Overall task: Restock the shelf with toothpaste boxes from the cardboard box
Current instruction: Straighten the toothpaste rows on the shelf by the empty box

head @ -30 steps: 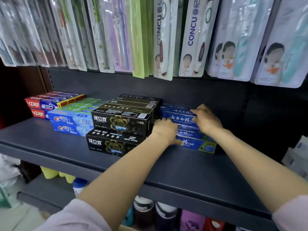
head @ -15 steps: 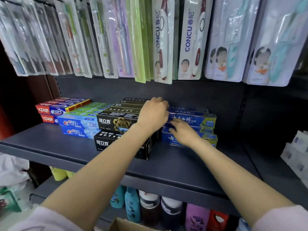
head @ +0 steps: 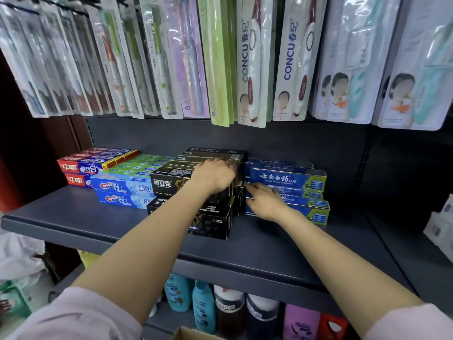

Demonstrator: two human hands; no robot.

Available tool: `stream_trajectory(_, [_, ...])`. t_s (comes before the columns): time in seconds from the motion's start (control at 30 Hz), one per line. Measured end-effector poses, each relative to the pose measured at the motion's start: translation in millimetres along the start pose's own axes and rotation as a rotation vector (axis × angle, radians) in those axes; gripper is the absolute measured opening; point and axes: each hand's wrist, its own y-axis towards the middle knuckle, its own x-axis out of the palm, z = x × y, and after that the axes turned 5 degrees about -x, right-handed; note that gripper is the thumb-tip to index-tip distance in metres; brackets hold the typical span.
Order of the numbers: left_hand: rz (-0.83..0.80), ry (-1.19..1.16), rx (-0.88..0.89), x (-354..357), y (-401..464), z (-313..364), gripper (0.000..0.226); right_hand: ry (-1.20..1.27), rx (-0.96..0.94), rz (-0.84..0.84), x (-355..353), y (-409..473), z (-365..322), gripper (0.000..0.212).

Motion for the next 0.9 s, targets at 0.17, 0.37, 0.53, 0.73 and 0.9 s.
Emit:
stream_trajectory(0.17, [-0.019, -0.002, -0.025, 2, 8, -2, 0.046, 0.117, 0.068, -0.018, -1, 6, -10, 0.067])
stream_trajectory(0.37, [-0.019, -0.009, -0.032, 5, 12, -4, 0.047, 0.092, 0.091, -0.035, -1, 6, -13, 0.075])
stream_trajectory(0.53, [-0.011, -0.013, -0.022, 4, 8, -2, 0.045, 0.098, 0.113, -0.061, -4, 6, -16, 0.075])
stream_trajectory(0.73, [0.01, -0.042, -0.003, 3, 1, -1, 0.044, 0.384, 0.076, 0.139, 4, -2, -23, 0.069])
stream_trajectory(0.9, [0.319, -0.029, 0.098, 6, -8, -10, 0.038, 0.944, 0.029, 0.213, 15, -11, -33, 0.053])
